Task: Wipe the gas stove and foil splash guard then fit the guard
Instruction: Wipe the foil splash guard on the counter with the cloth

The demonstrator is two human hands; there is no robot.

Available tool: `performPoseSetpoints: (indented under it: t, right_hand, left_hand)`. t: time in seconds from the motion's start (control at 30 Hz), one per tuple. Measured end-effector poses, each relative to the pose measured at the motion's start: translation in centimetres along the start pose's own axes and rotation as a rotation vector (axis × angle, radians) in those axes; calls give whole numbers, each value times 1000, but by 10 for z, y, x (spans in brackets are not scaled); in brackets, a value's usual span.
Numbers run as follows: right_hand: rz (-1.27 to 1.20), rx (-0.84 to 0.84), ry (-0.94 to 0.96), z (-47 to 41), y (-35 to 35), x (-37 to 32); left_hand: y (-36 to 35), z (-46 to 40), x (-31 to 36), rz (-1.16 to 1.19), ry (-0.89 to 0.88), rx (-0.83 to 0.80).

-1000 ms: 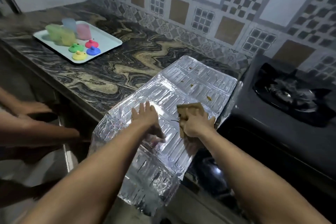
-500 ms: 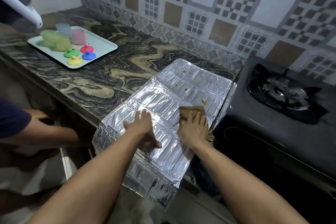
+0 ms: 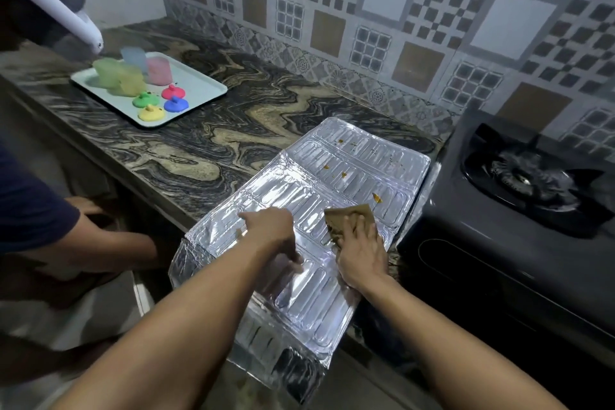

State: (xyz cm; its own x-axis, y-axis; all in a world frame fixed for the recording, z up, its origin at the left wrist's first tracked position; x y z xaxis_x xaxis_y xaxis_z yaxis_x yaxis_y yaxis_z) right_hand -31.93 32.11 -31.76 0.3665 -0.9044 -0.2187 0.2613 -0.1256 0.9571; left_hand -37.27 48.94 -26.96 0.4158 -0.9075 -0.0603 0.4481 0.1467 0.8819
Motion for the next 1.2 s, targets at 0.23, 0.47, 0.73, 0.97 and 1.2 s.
performPoseSetpoints:
  t: [0.23,0.47,0.73,0.97,1.2]
  right_hand:
    - [50,17,27,24,-7,-4]
    - [26,95,-22,-19,0,3]
    - [-6,53,388,-55,2,-16]
    - [-197,205,5,-118,21,-20]
    - [-234,72,427,-138,2,-70]
  left_hand:
    - [-16,-20,-16,178,-9,-27]
    - [-19,-24,-16,148,-9,-84]
    - [-16,-26,-16,154,3,-68]
    - [-16,-27,-14,140,17,-62]
    - [-14,-27,-13,109,24,-67]
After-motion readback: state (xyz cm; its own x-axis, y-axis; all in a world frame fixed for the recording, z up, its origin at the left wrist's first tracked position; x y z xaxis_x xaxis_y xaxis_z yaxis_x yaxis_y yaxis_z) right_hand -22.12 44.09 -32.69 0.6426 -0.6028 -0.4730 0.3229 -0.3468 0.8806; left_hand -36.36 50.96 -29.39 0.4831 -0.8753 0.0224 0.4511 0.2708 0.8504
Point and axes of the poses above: each hand's wrist, its own z-axis away from the middle knuckle, its own y-axis out of the back of the hand, x = y × z, the point moved 1 cm from there along -z, towards the middle knuckle, and after that the axes turned 5 degrees about -z, right-handed, at the moved point
